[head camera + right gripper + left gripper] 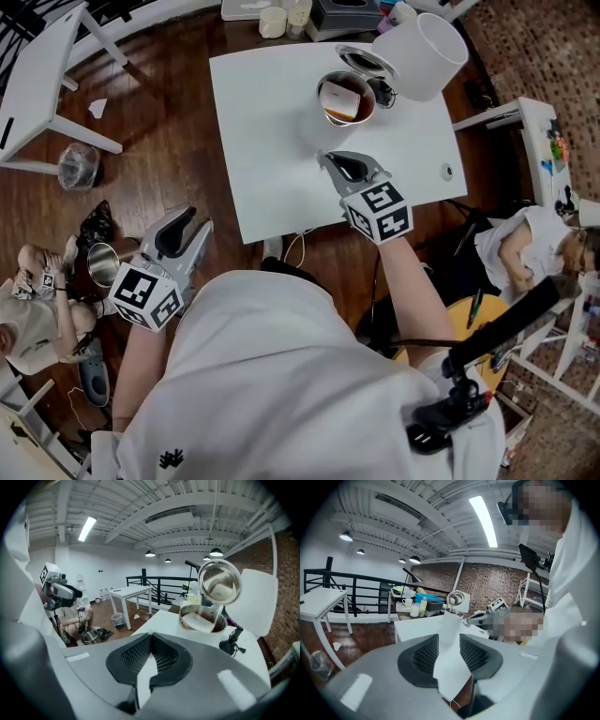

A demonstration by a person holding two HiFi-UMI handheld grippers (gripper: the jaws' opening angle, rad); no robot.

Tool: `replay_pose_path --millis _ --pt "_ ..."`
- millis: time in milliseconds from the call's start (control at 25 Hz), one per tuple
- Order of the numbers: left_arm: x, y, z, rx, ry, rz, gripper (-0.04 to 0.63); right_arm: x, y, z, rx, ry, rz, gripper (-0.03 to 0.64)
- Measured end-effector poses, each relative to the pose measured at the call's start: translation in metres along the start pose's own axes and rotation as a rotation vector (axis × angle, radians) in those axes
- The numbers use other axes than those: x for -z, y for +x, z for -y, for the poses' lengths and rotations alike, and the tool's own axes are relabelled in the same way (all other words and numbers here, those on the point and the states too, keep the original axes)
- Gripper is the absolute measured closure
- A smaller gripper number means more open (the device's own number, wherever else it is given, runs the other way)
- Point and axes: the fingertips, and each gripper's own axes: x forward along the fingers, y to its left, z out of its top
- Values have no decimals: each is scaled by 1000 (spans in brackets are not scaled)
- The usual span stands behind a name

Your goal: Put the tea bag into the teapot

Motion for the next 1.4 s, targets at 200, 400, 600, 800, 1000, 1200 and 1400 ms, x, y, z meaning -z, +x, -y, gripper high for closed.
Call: replay_pose_path --millis 200,400,600,800,1000,1200,1400 --pt "2 -4 -2 -9 -5 13 474 -46 -22 20 19 -24 51 617" --pt "1 -9 -7 -26 -7 20 474 -80 -29 44 42 -52 81 617" --pt "1 -10 -12 -49 -10 29 474 -99 -26 71 70 -66 90 617" --pt "-1 -10 -16 -68 -28 28 474 -105 -16 97 91 -51 81 617" --pt "-2 -8 -22 -85 -23 28 474 -105 -4 109 104 -45 72 617" --pt "-3 -2 -25 -93 -30 23 474 -99 6 121 116 -46 56 617" --pt "-2 0 -30 -105 -34 19 474 -93 14 129 126 -35 49 617"
